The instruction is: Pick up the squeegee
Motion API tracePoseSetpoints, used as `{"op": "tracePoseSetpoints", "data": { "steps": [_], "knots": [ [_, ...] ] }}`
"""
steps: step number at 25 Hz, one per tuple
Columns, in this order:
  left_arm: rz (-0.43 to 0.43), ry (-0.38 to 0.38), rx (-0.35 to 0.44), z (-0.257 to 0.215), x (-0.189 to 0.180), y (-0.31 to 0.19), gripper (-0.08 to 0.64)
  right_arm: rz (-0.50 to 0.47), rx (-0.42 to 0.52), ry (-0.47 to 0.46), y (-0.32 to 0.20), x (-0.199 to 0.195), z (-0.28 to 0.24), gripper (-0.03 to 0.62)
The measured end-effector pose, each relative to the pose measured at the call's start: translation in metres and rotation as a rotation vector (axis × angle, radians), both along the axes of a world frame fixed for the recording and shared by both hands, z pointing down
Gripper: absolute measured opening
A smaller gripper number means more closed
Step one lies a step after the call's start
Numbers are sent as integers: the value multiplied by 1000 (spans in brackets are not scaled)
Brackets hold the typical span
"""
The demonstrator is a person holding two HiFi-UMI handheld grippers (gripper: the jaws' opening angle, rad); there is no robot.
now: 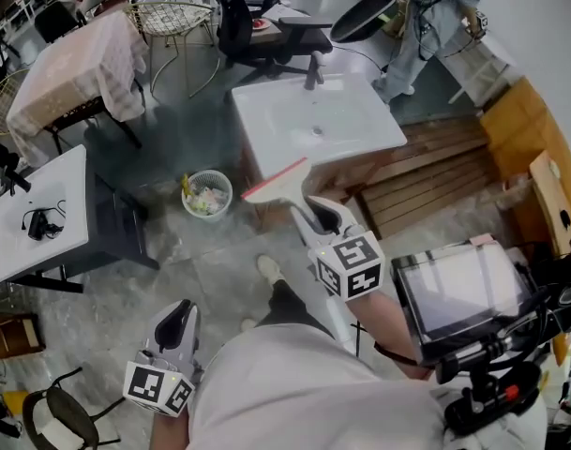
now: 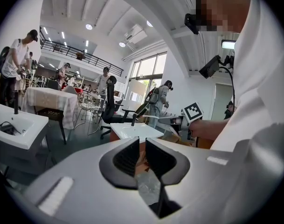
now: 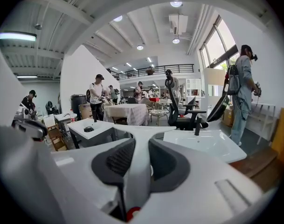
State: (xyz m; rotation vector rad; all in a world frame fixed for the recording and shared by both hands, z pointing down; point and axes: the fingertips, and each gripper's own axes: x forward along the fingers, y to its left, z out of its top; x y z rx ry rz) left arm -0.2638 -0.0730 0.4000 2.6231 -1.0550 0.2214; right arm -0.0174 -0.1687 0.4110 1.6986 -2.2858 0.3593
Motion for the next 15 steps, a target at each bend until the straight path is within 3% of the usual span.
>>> {"op": "tracePoseSetpoints", "data": {
  "steps": [15],
  "knots": [
    [-8,-1,4,4,2,3,48,-27,23,-5,1,-6,-6,101]
  ]
}}
